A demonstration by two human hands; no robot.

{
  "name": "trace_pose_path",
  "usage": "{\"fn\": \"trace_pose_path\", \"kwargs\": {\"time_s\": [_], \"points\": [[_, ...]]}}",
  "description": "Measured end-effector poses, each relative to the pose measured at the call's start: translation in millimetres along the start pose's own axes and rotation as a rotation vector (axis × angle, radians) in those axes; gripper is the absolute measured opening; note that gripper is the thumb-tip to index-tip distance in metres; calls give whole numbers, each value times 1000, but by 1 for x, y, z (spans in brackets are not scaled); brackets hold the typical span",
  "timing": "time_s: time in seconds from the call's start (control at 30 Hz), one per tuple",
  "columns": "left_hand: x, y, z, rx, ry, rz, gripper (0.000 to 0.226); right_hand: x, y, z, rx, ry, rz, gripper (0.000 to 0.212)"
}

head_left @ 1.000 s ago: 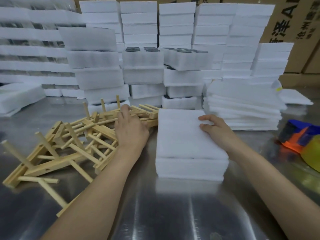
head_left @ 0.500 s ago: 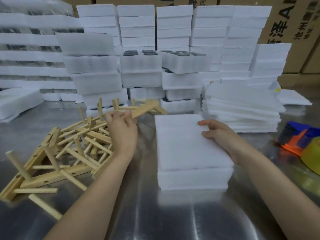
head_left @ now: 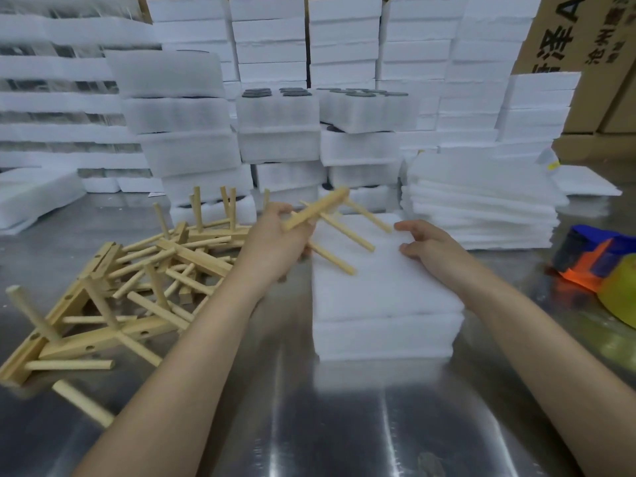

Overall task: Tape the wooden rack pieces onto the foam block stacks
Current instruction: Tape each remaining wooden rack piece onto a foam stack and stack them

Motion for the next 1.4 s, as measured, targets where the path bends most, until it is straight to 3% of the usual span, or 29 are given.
{"fn": "trace_pose_path", "kwargs": {"time_s": [0.1,0.2,0.27,0.37,0.47,0.53,0.63,0.77,0.9,0.97,1.1,1.2,1.3,1.4], "points": [[8,-10,5,144,452,63,47,-1,-1,-1,-43,5,11,37],[8,-16,9,164,541,132,66,-3,0,0,-81,-33,7,34],[8,-16,8,152,443,181,70,-2,0,0,-88,-63,-4,35],[15,-5,-1,59,210,184,51,-1,1,-1,-92,-72,-3,31],[33,-4,-12,-232,-197,-111,53,1,2,-2,-64,-55,-3,26],[40,-6,-16,-323,-440,-229,50,0,1,-3,-44,-38,-23,38],[42,-8,-18,-344,-506,-269,46,-1,-3,-4,-62,77,-106,50],[44,-6,-19,-356,-564,-294,46,-2,3,5,-107,-30,-118,5],[47,-1,-26,-365,-664,-286,54,-4,10,15,-63,23,-72,48],[49,4,-27,-357,-702,-274,56,0,15,16,-99,6,-76,56],[50,20,-28,-314,-803,-230,51,10,30,5,-167,84,-51,38],[50,22,-34,-331,-776,-223,44,11,31,2,-209,103,-11,11],[52,20,-40,-286,-753,-229,33,10,27,4,-180,153,-29,15],[51,19,-40,-204,-707,-244,39,9,25,5,-150,185,-81,13]]}}
Point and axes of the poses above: each hand's wrist, its own y-axis towards the middle knuckle, its own x-axis out of the palm, z = x × y, the point moved 2 cm from there along y, towards the middle knuckle, and after that the axes turned 5 degrees about -x, right-handed, at the moved point
